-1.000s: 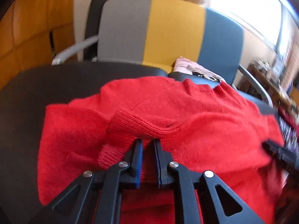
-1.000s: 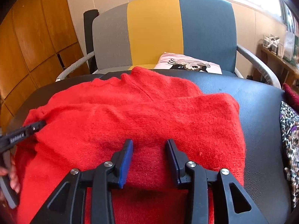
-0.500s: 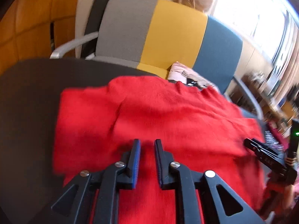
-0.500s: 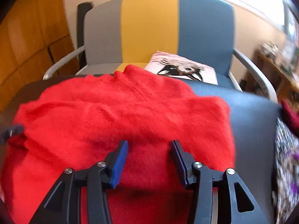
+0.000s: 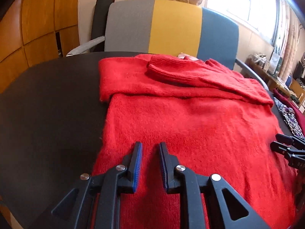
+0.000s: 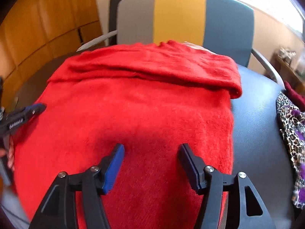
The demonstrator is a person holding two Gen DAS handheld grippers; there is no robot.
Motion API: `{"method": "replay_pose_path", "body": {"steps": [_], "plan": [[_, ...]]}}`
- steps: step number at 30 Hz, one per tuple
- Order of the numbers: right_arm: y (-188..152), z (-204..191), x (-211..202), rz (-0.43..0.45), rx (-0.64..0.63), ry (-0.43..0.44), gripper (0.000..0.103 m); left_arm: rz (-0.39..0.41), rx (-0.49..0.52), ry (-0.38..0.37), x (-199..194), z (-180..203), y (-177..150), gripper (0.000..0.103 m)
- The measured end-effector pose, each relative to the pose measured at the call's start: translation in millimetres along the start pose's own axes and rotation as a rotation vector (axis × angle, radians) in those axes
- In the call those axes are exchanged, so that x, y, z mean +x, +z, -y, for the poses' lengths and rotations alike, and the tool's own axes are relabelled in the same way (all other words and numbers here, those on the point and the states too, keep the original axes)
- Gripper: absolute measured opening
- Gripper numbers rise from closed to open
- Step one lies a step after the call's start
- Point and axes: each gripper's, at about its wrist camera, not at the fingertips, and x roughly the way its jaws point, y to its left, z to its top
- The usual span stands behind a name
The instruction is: Fold clothes
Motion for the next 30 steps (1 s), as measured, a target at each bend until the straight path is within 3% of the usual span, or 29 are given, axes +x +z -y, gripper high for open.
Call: {"method": "replay_pose_path", "body": {"steps": [4,6,8,10,12,15,22,26,30], "plan": [[6.4,7.3,1.5,-0.003,0.015,-0.006,0.06,-0.026,-0.123,-0.093,-4.3,-26.7,10.4,0.018],[1.4,15.5,-16.0,0.016,0.062,0.017,0.055,0.008,-0.215,-0.173,-21.7,-47.1,4.2,0.018],[-12.2,29.0,-48.7,0.068,0.151,0.119,0.055,0.048,-0.307,-0.251,-42.7,-71.6,-7.7,0.018],[-30.8,43.5,-75.3,0.066,0.221,0.22,0.055,0.037,-0.36,-0.303,-58.8,-95.6,-23.1,0.019],[-44.6,54.5,-88.8,0.042,0.25,0.264,0.055,-0.008,-0.376,-0.334,-67.2,-111.6,-39.0,0.019],[-72.4,71.1,-107.9,0.002,0.322,0.302,0.058,-0.069,-0.382,-0.382,-73.8,-115.9,-62.6,0.02],[-128.8,94.5,-110.0,-0.085,0.555,0.458,0.058,-0.153,-0.465,-0.62,-69.0,-107.9,-103.4,0.025],[-138.4,83.7,-106.3,-0.084,0.565,0.528,0.058,-0.22,-0.553,-0.757,-60.1,-110.2,-118.8,0.025],[-139.6,60.5,-97.2,-0.122,0.522,0.592,0.056,-0.257,-0.554,-0.807,-58.6,-105.5,-126.5,0.025]]}}
